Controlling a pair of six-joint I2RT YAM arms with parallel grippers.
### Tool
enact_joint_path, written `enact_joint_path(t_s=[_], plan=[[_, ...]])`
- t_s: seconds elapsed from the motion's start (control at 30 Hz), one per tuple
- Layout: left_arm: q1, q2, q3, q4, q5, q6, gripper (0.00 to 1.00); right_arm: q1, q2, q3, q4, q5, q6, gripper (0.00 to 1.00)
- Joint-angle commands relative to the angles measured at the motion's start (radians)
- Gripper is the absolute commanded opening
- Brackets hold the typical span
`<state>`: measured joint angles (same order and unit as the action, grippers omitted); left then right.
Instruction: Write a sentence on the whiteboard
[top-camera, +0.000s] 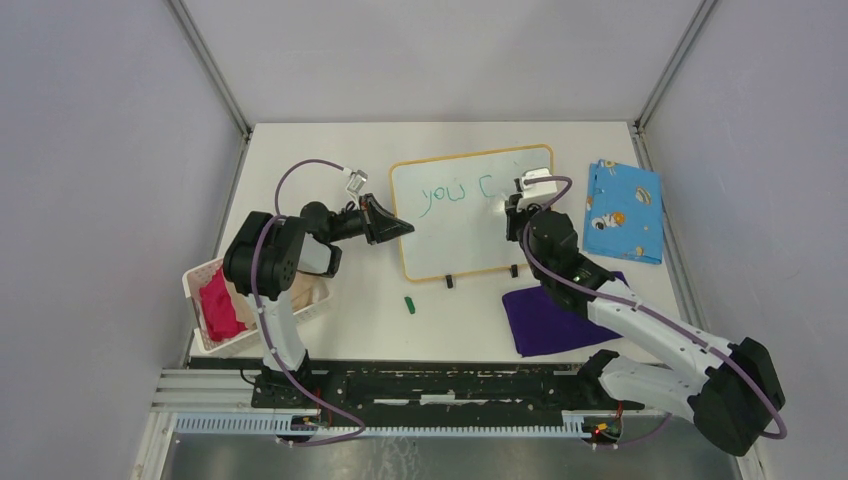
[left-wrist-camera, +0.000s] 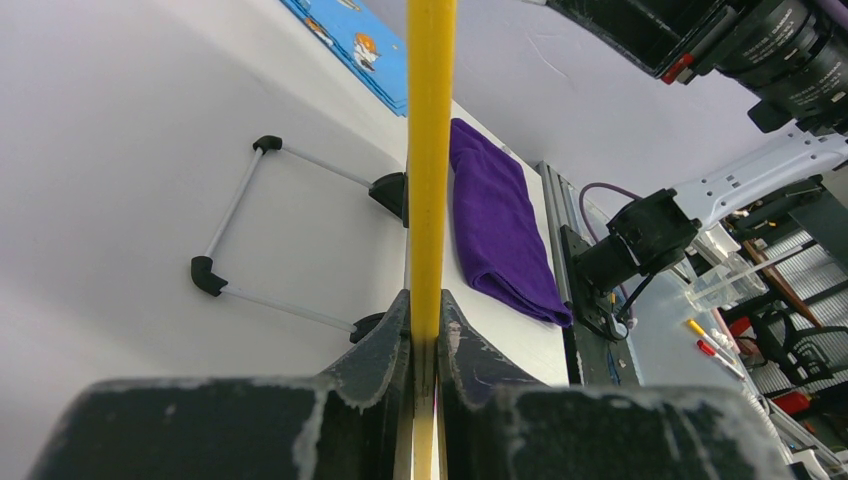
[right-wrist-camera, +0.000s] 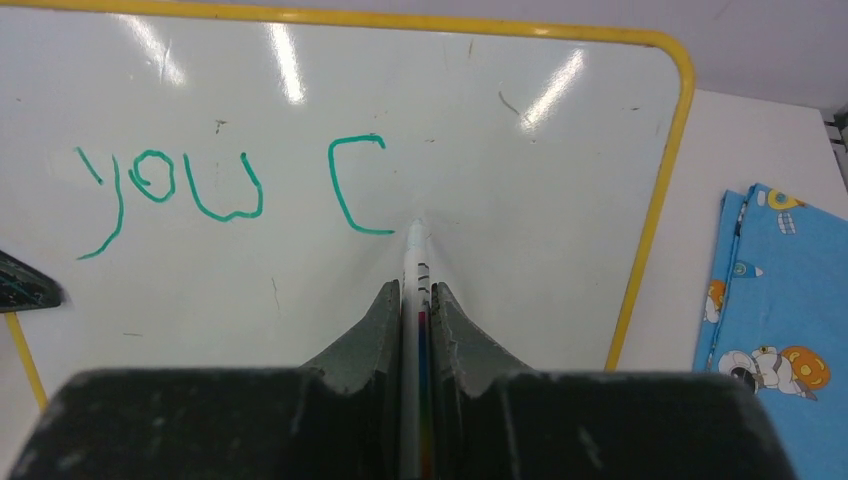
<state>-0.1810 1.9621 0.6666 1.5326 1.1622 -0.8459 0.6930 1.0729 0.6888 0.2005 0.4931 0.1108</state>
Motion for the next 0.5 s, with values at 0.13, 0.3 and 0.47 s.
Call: enact_joint_path(t_s=[0.13, 0.3, 0.47], plan=[[-0.015, 0.003, 0.009, 0.11, 0.036, 0.001, 0.02, -0.036, -0.014, 0.053, 0.056, -0.003, 0.003, 0.0], [-0.016, 0.004, 0.009, 0.11, 0.037, 0.0, 0.02, -0.047, 0.017, 0.083, 0.057, -0.037, 0.013, 0.0], [-0.016, 0.006, 0.01, 0.11, 0.037, -0.001, 0.02, -0.052, 0.032, 0.092, 0.068, -0.052, 0.021, 0.0]])
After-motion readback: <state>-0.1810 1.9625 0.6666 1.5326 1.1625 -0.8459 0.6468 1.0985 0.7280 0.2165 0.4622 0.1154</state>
